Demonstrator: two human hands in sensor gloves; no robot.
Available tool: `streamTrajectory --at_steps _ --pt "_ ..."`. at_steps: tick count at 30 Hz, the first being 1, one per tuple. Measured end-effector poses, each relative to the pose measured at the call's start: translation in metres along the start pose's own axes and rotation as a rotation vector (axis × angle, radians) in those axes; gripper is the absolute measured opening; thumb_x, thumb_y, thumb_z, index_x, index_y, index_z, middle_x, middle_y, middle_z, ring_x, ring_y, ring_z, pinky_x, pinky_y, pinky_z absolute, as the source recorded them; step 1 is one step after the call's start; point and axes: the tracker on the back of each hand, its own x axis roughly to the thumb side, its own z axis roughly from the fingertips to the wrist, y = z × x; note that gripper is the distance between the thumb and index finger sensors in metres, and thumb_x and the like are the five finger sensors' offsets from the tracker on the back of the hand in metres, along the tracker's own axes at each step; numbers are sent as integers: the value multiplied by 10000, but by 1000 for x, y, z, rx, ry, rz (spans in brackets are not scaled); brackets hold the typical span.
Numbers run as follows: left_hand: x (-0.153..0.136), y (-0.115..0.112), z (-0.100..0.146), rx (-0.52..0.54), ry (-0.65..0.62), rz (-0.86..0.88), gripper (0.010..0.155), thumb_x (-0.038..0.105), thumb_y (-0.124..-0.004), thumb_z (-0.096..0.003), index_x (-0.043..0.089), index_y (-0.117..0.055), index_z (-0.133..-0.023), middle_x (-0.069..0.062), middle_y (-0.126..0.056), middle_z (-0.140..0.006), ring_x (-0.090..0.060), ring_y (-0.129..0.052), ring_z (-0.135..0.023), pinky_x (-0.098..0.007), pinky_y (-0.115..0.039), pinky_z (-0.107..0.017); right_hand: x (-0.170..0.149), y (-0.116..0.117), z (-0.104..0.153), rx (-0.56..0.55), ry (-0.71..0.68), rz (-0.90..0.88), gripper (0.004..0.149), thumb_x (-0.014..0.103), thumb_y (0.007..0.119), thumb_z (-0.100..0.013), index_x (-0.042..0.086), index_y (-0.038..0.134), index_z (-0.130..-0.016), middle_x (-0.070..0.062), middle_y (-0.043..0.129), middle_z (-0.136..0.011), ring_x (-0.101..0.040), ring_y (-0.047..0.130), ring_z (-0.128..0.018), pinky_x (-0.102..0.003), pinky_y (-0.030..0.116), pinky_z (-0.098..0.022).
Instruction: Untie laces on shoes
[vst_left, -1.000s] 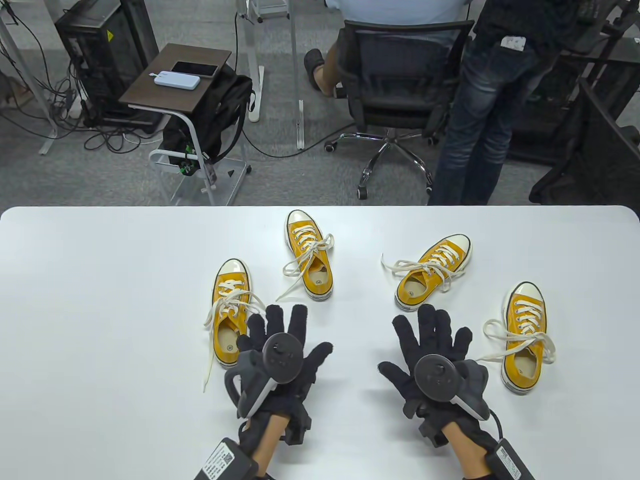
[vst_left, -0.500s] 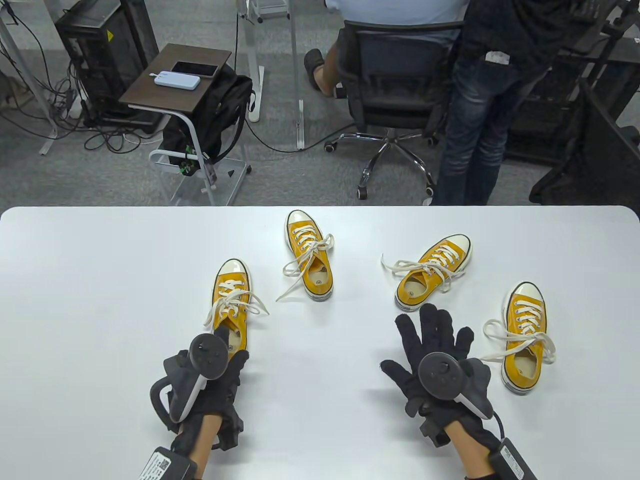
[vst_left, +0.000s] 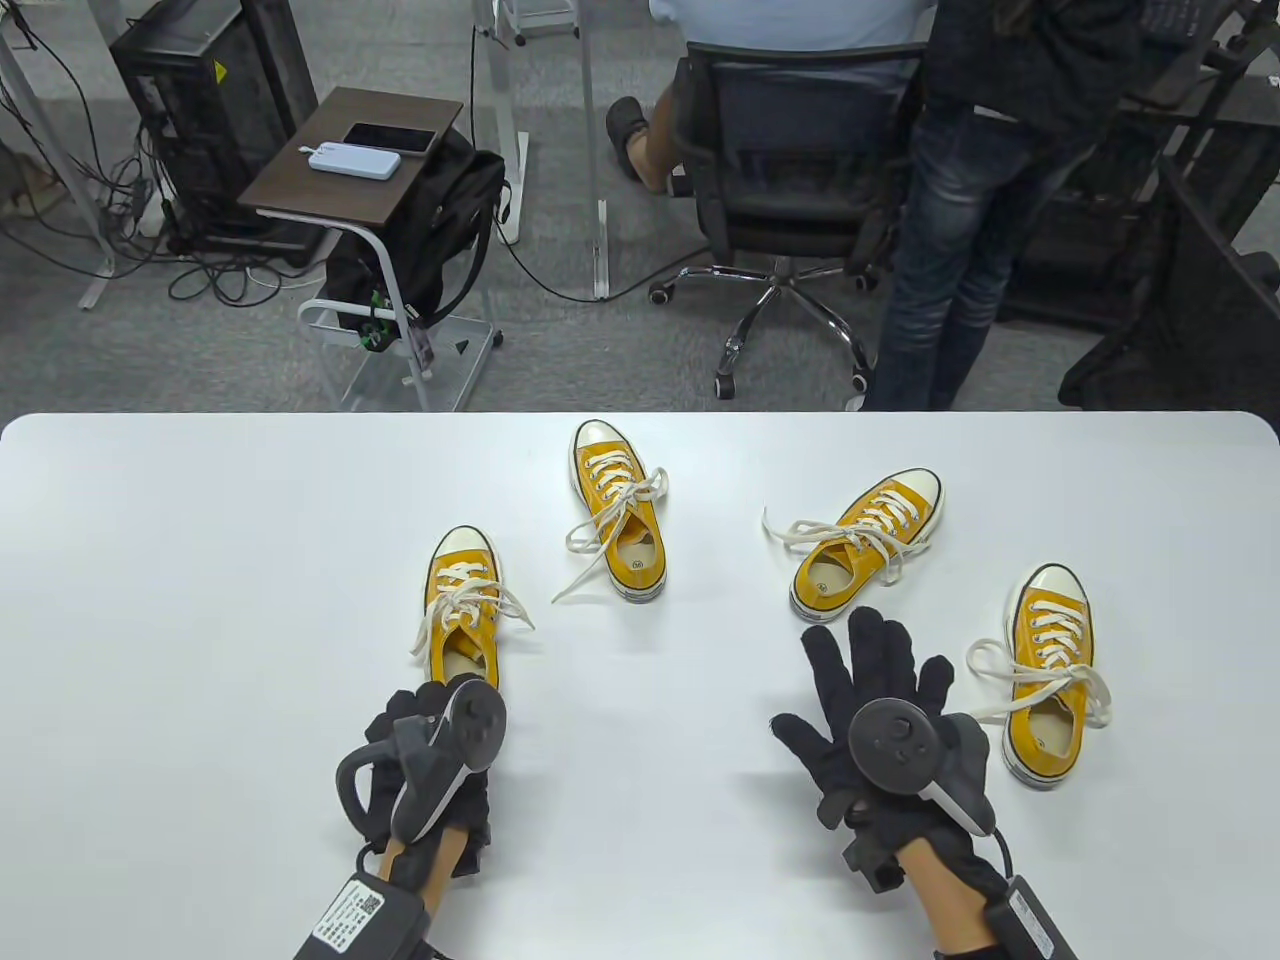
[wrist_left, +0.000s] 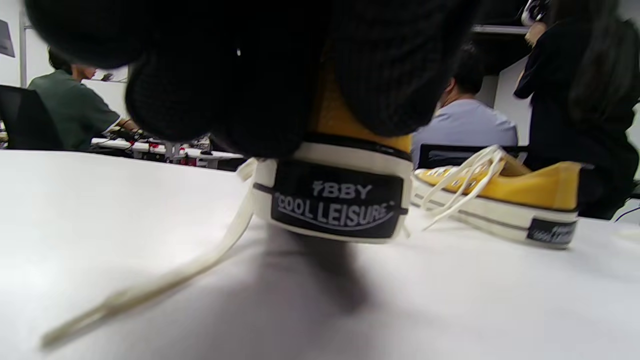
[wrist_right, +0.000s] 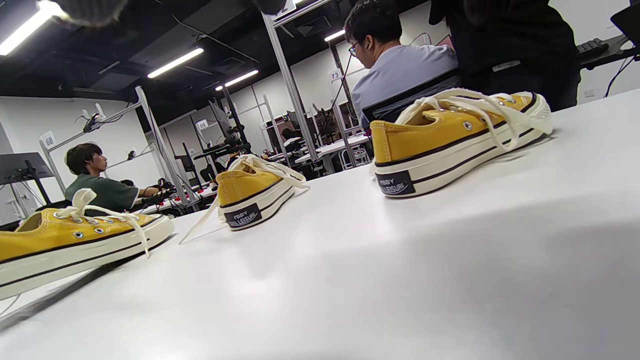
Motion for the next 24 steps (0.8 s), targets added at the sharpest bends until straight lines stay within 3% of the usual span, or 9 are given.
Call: streamTrajectory --at_steps 13,19,24 --pt "45 90 66 5 -214 136 424 478 -806 -436 340 -926 -819 -39 -1042 -583 -326 -1001 -523 -454 -847 -386 -2 -6 1 -22 5 -16 825 669 585 -426 253 322 -1089 -239 117 -1146 -546 160 -1057 -827 77 -610" --pt "76 102 86 15 -329 164 431 489 -804 -439 329 -931 -819 -24 -1050 -565 -312 -1011 -507 -445 -856 -375 -5 -9 1 -28 19 -34 819 666 582 -428 251 332 -1088 -240 126 -1147 -547 168 -1057 -827 85 -612" --pt "105 90 89 -20 -383 160 430 491 -802 -440 330 -930 -817 -22 -1049 -565 -310 -1012 -507 -443 -857 -375 -10 -12 1 -33 32 -48 807 658 577 -434 250 339 -1088 -243 125 -1147 -548 166 -1056 -827 86 -612"
